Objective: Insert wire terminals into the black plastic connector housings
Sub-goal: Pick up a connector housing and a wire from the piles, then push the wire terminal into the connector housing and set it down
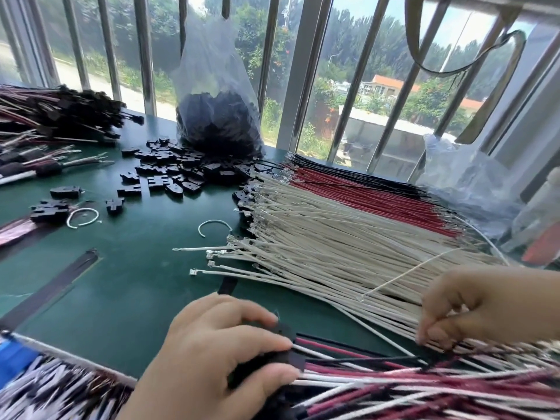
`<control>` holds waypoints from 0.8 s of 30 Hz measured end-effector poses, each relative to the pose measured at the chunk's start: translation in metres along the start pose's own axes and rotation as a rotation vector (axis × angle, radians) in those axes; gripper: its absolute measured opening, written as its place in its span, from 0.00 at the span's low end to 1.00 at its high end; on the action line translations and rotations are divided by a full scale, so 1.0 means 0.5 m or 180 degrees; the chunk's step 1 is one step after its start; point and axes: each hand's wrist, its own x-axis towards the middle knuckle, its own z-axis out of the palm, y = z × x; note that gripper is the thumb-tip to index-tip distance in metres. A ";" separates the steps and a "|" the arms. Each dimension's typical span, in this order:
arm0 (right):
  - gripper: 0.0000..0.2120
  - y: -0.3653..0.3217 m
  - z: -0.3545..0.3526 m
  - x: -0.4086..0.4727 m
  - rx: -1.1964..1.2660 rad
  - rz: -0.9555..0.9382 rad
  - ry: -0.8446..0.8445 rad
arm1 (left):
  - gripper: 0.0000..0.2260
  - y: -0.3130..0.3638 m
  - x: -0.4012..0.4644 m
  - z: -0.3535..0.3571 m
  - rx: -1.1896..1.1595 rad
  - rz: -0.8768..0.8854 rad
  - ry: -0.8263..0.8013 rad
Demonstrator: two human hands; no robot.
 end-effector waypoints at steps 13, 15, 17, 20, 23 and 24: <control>0.08 -0.082 0.059 0.068 -0.1252 -0.0839 0.2088 | 0.10 -0.169 0.115 -0.143 0.1286 -0.1998 0.0480; 0.09 -0.098 0.065 0.070 -0.1536 -0.0795 0.2188 | 0.12 -0.224 0.154 -0.152 0.2251 -0.2549 -0.0271; 0.09 -0.118 0.072 0.068 -0.1580 -0.0697 0.2260 | 0.18 -0.263 0.176 -0.150 0.2750 -0.2741 -0.0640; 0.08 -0.127 0.080 0.068 -0.1597 -0.0721 0.2315 | 0.20 -0.307 0.187 -0.141 0.3110 -0.2622 -0.0599; 0.03 -0.108 0.079 0.066 -0.1172 -0.0796 0.2545 | 0.13 -0.338 0.179 -0.133 0.2914 -0.2366 -0.0290; 0.03 -0.095 0.075 0.063 -0.1013 -0.0763 0.2682 | 0.11 -0.342 0.176 -0.132 0.2679 -0.2262 -0.0155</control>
